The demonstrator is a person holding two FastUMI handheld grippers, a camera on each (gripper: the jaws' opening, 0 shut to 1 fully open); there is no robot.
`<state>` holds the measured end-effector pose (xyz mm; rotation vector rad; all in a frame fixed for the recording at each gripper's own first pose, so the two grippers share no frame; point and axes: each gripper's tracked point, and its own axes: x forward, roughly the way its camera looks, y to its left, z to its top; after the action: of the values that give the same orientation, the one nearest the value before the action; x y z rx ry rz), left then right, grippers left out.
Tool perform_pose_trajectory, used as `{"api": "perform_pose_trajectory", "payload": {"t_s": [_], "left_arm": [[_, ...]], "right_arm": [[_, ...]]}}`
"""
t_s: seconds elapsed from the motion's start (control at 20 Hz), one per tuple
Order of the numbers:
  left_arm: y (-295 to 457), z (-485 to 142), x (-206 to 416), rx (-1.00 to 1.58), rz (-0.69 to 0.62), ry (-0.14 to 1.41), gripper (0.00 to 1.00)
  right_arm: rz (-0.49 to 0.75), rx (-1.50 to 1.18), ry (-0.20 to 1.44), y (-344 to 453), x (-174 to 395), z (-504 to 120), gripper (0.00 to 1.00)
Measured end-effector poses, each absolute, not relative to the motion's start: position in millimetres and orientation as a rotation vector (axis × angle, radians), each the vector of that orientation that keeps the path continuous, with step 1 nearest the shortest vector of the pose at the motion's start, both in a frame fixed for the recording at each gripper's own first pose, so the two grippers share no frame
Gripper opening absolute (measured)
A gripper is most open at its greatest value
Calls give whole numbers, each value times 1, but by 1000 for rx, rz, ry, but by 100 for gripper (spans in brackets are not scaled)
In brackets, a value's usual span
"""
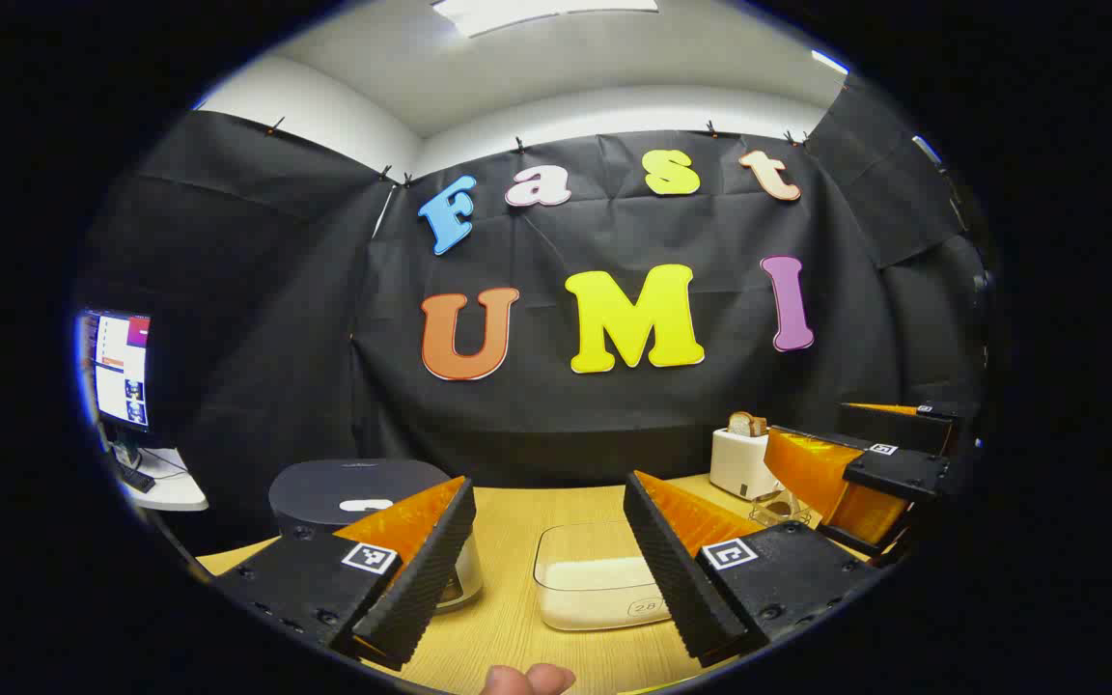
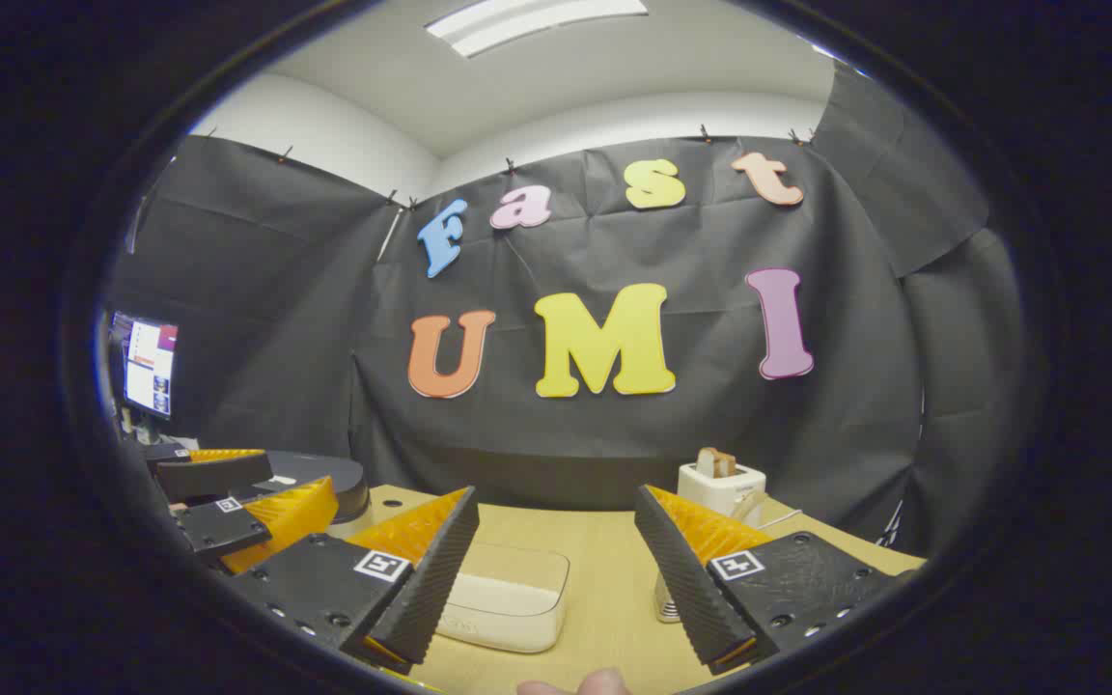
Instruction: Close the left gripper, press the button to open the rice cooker; take a wooden spoon from the chopstick holder with the right hand, scoop a spoonful of rice and pour it into the rice cooker, then put the wooden spoon back into the chopstick holder.
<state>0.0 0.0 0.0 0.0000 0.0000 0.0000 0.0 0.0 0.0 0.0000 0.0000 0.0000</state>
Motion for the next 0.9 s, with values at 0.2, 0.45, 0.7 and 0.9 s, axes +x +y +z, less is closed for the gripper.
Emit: {"api": "perform_pose_trajectory", "payload": {"t_s": [0.2,0.45,0.7,0.9], "left_arm": [[3,-1,1,1,6,0,99],[1,-7,1,10,6,25,98],[6,-10,2,2,22,28,98],[4,-12,2,7,21,42,98]], "right_arm": [[1,16,11,-2,1,-2,96],[4,15,-2,2,2,-1,96],[0,30,1,-2,2,-3,96],[-7,26,-2,-6,2,-2,96]]}}
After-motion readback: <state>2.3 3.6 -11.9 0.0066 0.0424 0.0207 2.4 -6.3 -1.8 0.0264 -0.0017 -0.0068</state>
